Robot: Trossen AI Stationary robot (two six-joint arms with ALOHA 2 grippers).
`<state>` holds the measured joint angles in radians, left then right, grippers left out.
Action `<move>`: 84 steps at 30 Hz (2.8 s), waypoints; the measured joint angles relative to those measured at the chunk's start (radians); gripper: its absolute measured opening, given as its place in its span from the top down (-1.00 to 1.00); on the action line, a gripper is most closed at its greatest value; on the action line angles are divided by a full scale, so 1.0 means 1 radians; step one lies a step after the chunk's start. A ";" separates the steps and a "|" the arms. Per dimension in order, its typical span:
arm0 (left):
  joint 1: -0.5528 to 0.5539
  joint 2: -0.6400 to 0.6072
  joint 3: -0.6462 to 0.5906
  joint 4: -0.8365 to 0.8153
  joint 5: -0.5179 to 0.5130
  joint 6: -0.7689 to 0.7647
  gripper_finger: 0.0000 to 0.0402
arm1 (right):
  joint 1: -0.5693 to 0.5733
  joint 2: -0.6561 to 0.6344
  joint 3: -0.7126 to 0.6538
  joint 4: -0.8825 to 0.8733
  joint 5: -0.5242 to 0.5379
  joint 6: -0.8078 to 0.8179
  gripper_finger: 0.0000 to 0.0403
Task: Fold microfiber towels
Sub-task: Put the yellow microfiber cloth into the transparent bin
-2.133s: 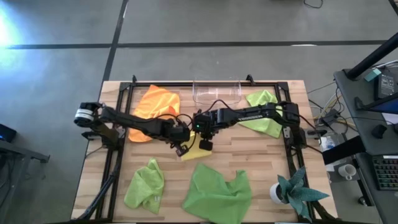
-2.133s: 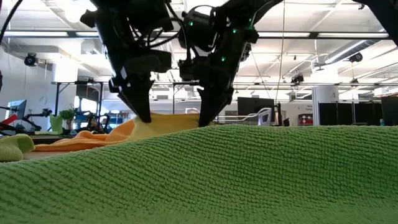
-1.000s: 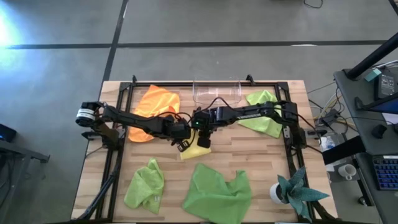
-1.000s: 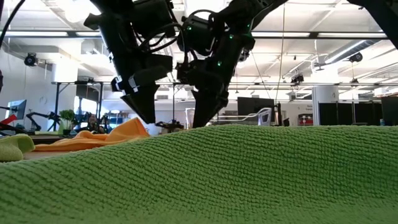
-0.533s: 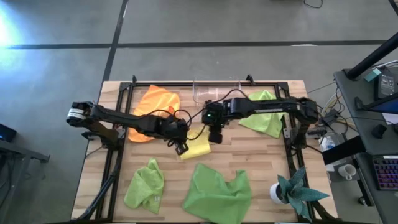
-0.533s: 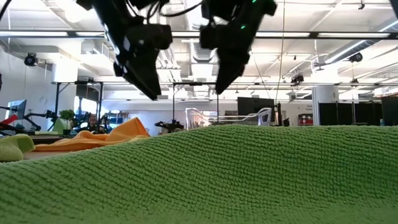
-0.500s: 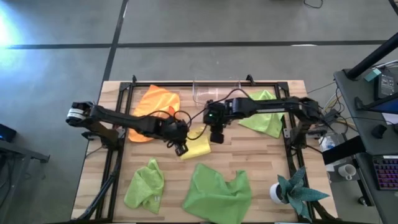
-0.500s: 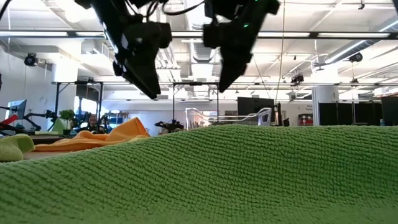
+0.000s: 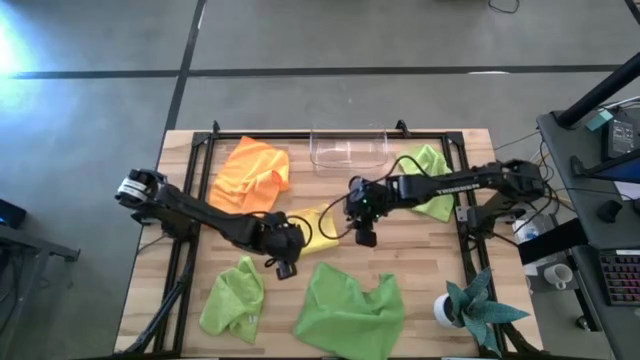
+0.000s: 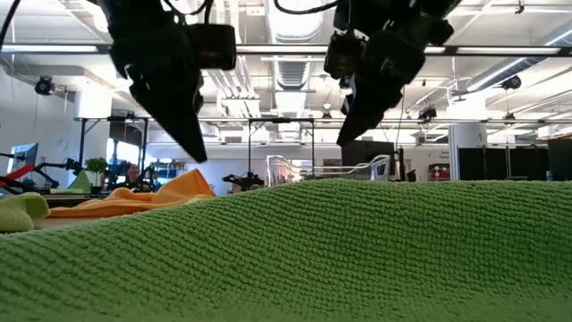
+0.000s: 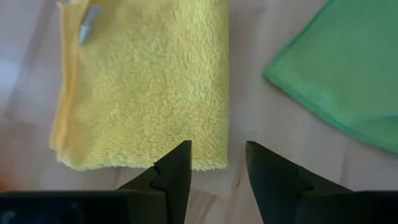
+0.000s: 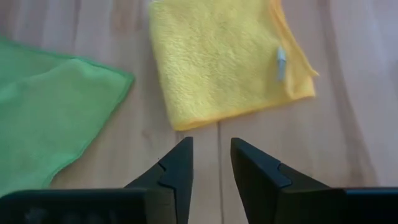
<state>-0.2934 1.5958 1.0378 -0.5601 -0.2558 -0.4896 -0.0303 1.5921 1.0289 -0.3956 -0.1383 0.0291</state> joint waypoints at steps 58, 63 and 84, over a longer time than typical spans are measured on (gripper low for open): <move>-0.001 0.315 -0.027 0.111 -0.117 -0.053 0.65 | 0.079 0.386 0.081 0.264 -0.001 -0.224 0.01; 0.000 0.318 -0.029 0.107 -0.126 -0.051 0.96 | 0.079 0.399 0.084 0.260 0.011 -0.210 0.02; 0.009 0.277 0.027 0.134 -0.090 0.040 0.99 | 0.077 0.335 0.075 0.182 0.116 -0.159 0.93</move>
<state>-0.2842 1.8728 1.0645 -0.4258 -0.3457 -0.4493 0.0469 1.9272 1.1042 -0.2132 -0.0218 -0.1303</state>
